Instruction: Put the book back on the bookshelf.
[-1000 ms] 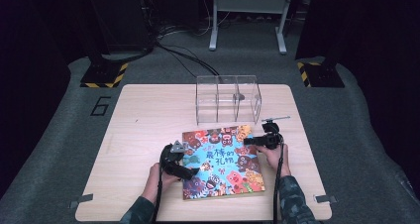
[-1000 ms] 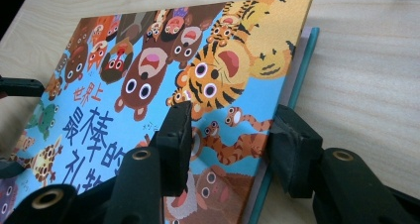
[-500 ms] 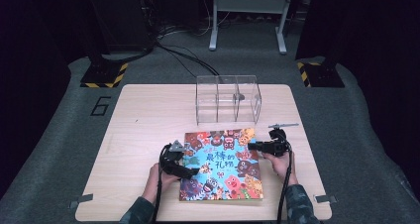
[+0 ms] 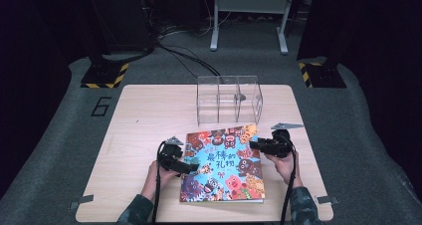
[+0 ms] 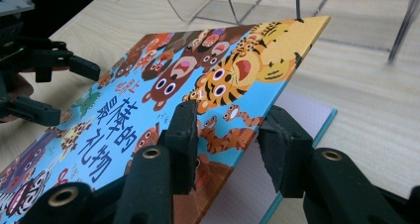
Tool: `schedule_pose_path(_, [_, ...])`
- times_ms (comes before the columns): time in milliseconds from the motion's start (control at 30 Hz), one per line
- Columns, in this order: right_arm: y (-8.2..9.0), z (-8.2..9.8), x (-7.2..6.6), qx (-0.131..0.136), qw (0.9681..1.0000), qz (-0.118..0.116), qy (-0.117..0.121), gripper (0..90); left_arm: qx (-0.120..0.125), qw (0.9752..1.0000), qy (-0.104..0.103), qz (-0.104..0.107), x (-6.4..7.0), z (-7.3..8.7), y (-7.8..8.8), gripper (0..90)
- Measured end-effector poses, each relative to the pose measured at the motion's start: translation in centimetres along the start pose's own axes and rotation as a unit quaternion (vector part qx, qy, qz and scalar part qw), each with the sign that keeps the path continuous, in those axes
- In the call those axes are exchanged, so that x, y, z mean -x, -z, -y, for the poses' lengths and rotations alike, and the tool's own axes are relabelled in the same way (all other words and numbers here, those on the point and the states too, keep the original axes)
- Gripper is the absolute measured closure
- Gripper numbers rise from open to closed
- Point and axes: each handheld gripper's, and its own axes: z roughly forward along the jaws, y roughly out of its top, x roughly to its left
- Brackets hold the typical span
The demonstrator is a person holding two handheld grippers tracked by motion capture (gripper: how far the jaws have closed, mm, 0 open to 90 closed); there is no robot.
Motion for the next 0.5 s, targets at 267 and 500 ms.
schedule_pose_path(267, [0.7,0.0,-0.6,0.029,0.9988,-0.008,0.039,60.1,0.003,1.0000,0.003,0.002,-0.1,-0.4,0.0,0.1])
schedule_pose_path(500, [1.1,0.0,-1.1,0.048,0.9971,-0.011,0.058,60.0,0.002,1.0000,0.001,0.004,-0.3,-0.4,-0.2,0.1])
